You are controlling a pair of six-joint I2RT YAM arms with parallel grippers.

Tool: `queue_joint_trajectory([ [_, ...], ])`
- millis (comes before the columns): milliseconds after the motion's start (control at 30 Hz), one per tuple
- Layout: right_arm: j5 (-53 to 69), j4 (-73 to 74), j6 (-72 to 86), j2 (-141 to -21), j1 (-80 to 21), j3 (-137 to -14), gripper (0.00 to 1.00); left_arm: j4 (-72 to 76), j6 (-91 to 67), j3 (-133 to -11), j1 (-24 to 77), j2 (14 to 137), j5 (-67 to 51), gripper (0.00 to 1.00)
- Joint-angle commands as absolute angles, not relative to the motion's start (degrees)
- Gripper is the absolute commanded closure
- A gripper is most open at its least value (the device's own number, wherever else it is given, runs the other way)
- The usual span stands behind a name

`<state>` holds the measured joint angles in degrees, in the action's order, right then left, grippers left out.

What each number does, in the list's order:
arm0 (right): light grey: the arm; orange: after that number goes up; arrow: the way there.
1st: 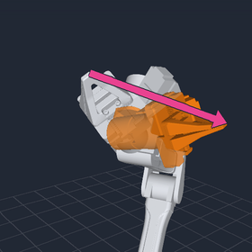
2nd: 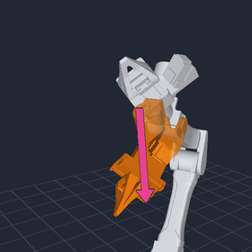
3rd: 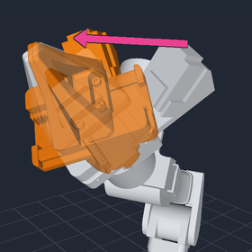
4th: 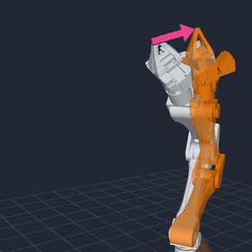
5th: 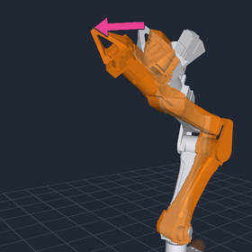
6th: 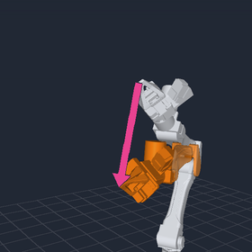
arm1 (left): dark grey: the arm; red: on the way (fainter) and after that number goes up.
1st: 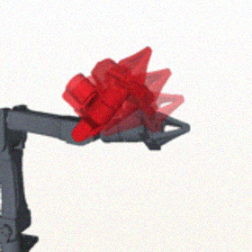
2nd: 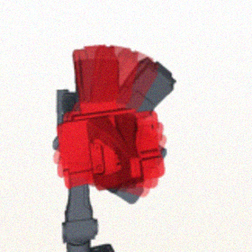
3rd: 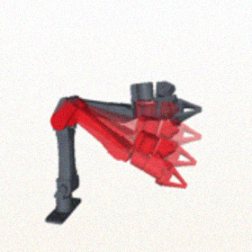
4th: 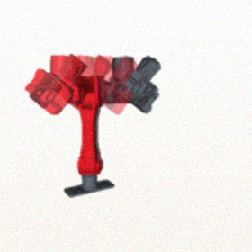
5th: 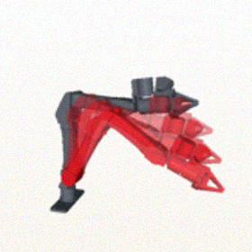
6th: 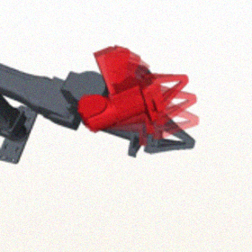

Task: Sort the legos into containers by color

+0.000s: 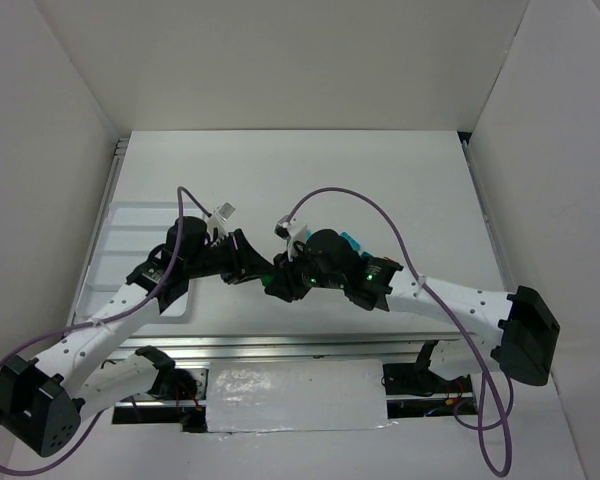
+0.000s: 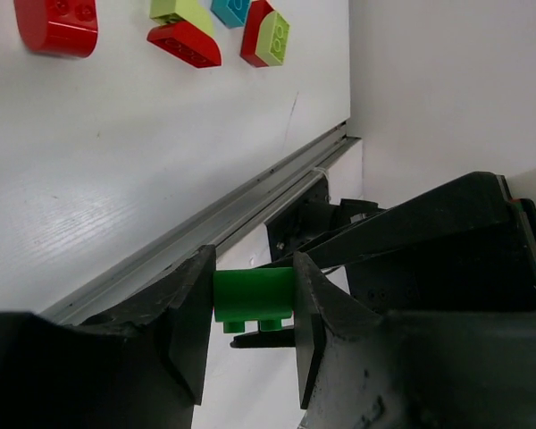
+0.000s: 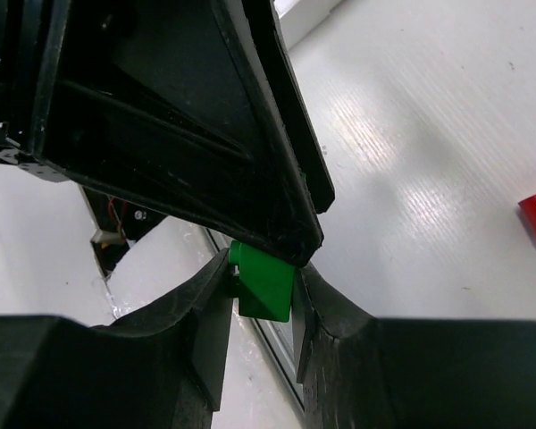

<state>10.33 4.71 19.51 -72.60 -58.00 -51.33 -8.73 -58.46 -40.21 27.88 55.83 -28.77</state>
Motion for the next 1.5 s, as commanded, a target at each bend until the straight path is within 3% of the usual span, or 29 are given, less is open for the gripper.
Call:
queue_joint_trajectory([
  [0, 5.6, 1.4, 18.7, -74.0, -58.3, -55.6, 0.98, -10.1, -57.0, -42.7, 29.0, 57.0, -27.1, 0.75],
  [67, 4.1, 2.3, 18.9, -75.0, -58.3, -56.6, 0.98, -11.4, -56.0, -43.5, 29.1, 57.1, -26.2, 0.82],
  [100, 3.9, 2.4, 19.0, -75.7, -58.3, -56.8, 0.99, -12.5, -55.2, -44.3, 29.3, 57.2, -25.8, 0.95],
  [133, 3.8, 2.3, 19.0, -75.8, -58.3, -56.9, 0.99, -12.8, -54.8, -44.6, 29.4, 57.3, -25.3, 1.0],
  [233, 3.9, 1.3, 19.3, -75.9, -58.2, -56.4, 0.96, -14.3, -53.5, -46.0, 29.3, 57.5, -24.8, 1.0],
  [267, 4.1, 0.9, 19.4, -75.8, -58.2, -56.3, 0.88, -14.5, -53.3, -46.1, 29.3, 57.3, -24.4, 1.0],
  [300, 4.0, 0.6, 19.5, -75.6, -58.2, -55.9, 0.35, -14.5, -52.9, -46.2, 29.3, 57.0, -24.1, 1.0],
  [333, 3.7, 0.3, 20.2, -75.4, -58.3, -55.2, 0.13, -14.7, -52.6, -46.2, 29.3, 56.3, -23.7, 1.0],
  [367, 3.3, 0.2, 20.6, -74.9, -58.2, -54.8, 0.01, -15.1, -52.5, -46.6, 29.3, 56.0, -21.6, 1.0],
  [667, 0.4, -1.1, 22.3, -69.8, -57.7, -48.3, 0.0, -29.6, -49.2, -54.6, 28.7, 56.5, 0.3, 1.0],
  [833, -3.0, -1.7, 24.0, -63.5, -57.6, -42.7, 0.0, -36.7, -52.9, -59.4, 21.8, 60.0, 19.1, 1.0],
  [1067, -3.6, 1.3, 25.7, -57.5, -57.4, -39.8, 0.0, -26.9, -57.4, -59.6, 1.4, 69.2, 21.4, 1.0],
  [1233, -2.7, 5.7, 27.5, -51.5, -57.4, -37.8, 0.0, -13.3, -57.5, -60.9, -3.9, 78.4, 21.4, 1.0],
  [1467, -2.7, 11.2, 27.3, -46.1, -57.3, -35.5, 0.0, -5.7, -57.2, -63.6, -10.6, 92.0, 16.4, 1.0],
])
